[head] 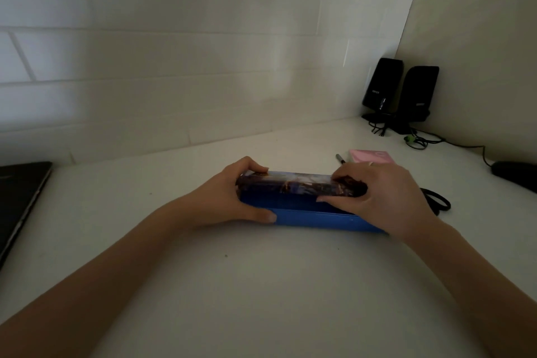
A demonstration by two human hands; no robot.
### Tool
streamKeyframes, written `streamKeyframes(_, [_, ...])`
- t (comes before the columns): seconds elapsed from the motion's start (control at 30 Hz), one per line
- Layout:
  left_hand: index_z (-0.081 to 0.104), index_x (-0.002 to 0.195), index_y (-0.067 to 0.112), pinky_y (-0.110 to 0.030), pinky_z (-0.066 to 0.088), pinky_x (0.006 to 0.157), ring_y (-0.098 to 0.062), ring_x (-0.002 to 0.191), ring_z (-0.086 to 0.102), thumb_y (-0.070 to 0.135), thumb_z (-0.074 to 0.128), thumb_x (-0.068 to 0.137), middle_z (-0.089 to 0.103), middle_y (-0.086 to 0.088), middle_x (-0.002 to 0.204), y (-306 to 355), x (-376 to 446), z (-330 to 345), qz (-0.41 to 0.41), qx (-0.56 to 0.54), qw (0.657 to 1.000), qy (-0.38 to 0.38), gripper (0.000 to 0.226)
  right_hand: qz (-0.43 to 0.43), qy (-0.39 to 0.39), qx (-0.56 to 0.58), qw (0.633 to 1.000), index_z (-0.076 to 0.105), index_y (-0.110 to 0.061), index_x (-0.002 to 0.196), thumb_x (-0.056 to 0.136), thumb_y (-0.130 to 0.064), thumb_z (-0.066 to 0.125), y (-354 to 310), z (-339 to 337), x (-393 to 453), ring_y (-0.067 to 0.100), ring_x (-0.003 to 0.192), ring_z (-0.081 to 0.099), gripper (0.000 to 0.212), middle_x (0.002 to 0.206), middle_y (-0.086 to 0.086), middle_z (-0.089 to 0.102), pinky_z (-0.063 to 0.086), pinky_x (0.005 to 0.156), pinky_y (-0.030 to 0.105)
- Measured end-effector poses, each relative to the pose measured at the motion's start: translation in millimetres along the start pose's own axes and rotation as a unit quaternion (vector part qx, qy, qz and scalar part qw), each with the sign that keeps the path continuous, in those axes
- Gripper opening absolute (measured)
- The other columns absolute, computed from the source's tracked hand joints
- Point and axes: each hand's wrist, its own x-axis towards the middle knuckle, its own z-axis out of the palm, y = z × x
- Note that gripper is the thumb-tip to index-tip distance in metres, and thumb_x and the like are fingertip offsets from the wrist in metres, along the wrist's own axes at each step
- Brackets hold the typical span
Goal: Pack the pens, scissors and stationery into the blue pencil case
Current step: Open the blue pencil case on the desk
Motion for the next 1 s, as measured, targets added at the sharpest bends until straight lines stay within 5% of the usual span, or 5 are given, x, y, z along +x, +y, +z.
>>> streamKeyframes(0.17, [0.060, 0.093, 0.012, -0.018, 0.040, 0.074, -0.008, 0.085, 0.057, 0.022, 0.055, 0.089, 0.063, 0.002, 0.090, 3, -1, 6, -0.001, -0.136, 0.987, 0.085, 0.012, -0.026, 0.142, 0.114, 0.983, 0.072, -0.015, 0.088, 0.071, -0.021, 0.075, 3, 7, 1, 0.009, 0.080, 0.064, 0.018, 0.087, -0.008, 0.068, 0.052, 0.080, 0.028])
streamKeyframes(0.43, [0.065, 0.100, 0.008, -0.043, 0.051, 0.084, -0.032, 0.094, 0.065, 0.038, 0.052, 0.090, 0.070, -0.015, 0.100, 3, 3, 10, -0.053, -0.185, 0.957, 0.218, 0.034, 0.072, 0.148, 0.180, 0.970, 0.049, -0.028, 0.119, 0.087, -0.009, 0.060, 5, 12, 2, -0.001, 0.107, 0.044, 0.038, 0.116, -0.015, 0.049, 0.040, 0.096, 0.022])
streamKeyframes(0.6, [0.060, 0.100, 0.016, -0.039, 0.049, 0.080, -0.026, 0.091, 0.064, 0.032, 0.050, 0.092, 0.068, -0.011, 0.100, -3, 6, 10, -0.039, -0.127, 0.956, 0.263, 0.020, 0.043, 0.070, 0.145, 0.986, 0.039, -0.029, 0.136, 0.084, -0.003, 0.061, 4, 20, 3, -0.016, 0.123, 0.014, 0.062, 0.154, -0.007, 0.019, 0.008, 0.092, -0.012])
streamKeyframes(0.77, [0.052, 0.113, 0.012, -0.029, 0.040, 0.069, -0.021, 0.089, 0.057, 0.022, 0.054, 0.089, 0.063, -0.006, 0.102, -17, 15, 5, -0.127, -0.031, 0.962, 0.241, 0.026, 0.006, 0.106, 0.139, 0.985, 0.057, -0.026, 0.123, 0.089, -0.012, 0.058, -1, 19, 0, -0.005, 0.130, 0.025, 0.038, 0.152, -0.009, 0.021, 0.010, 0.098, -0.009])
streamKeyframes(1.0, [0.055, 0.113, 0.025, -0.036, 0.047, 0.084, -0.024, 0.104, 0.054, 0.017, 0.064, 0.076, 0.060, -0.007, 0.113, -24, 15, 2, -0.122, -0.022, 0.948, 0.294, 0.038, -0.110, -0.181, 0.147, 0.966, 0.058, -0.042, 0.121, 0.076, -0.054, 0.062, -37, 15, -12, -0.020, 0.126, 0.032, 0.046, 0.127, -0.034, 0.048, 0.027, 0.108, 0.011])
